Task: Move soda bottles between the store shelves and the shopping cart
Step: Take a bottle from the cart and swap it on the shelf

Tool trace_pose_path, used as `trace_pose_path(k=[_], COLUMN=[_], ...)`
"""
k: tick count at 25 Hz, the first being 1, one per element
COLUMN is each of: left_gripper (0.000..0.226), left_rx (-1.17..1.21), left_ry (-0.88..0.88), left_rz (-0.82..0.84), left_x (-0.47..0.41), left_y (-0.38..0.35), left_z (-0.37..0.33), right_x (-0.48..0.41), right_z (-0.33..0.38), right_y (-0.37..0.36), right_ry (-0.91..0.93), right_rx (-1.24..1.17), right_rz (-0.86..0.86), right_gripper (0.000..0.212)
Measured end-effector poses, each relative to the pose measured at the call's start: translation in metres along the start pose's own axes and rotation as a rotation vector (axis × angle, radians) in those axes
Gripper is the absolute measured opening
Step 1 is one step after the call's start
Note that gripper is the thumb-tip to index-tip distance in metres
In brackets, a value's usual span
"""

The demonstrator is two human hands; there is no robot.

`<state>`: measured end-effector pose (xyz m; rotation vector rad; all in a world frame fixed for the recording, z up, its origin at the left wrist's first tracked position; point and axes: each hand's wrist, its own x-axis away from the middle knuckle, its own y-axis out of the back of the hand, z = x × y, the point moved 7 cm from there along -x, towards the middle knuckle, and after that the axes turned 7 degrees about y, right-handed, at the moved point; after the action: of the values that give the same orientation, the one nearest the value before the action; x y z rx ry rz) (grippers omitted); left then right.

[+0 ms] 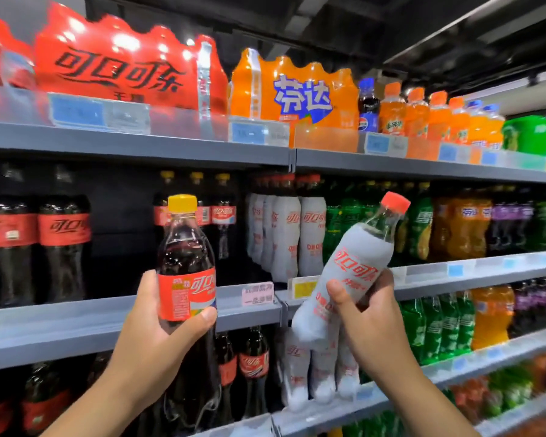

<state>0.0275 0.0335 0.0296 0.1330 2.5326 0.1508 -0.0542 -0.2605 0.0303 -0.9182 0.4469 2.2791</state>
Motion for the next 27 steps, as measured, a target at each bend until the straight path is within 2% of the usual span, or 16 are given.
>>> trace_pose_path(k=[2,5,9,14,19,24,27], left_gripper=[0.048,0.053,0.056,0.055,0.052,0.051,0.049], left_rx=[-0.01,-0.041,-0.067,-0.1,-0.155,-0.206,-0.212], left_ry=[-0.009,-0.019,-0.036,-0.05,-0.045,-0.06,-0.056], left_rz=[0.016,0.046,0.0,-0.061,-0.101,-0.143,-0.155], left_x=[-0.009,-0.015,-0.023,-0.033,-0.033,-0.034,-0.036], left_y=[-0.012,-0.03,-0.049,-0.077,-0.102,-0.118,-0.124], left_z=[0.005,0.01,0.007,0.0,0.004,0.003,0.005], right_x=[-0.02,-0.055,-0.107,-0.152,-0.158,-0.16,-0.168], right_z=[-0.005,-0.012,-0.032,-0.08,-0.116,-0.116,-0.107], right_y=[0.011,0.024,0.038,0.046,0.03,0.011,-0.004], right_ry=[0.055,0.135,0.218,0.164,0.126,0.126,0.15], right_rx=[0.03,0.037,0.04,-0.004,-0.002,0.011,0.08], right_rz=[-0.062,-0.107,-0.104,0.014,0.17,0.29,0.366], right_gripper=[0.063,0.039,0.042,0.049,0.048,0.032,0.033])
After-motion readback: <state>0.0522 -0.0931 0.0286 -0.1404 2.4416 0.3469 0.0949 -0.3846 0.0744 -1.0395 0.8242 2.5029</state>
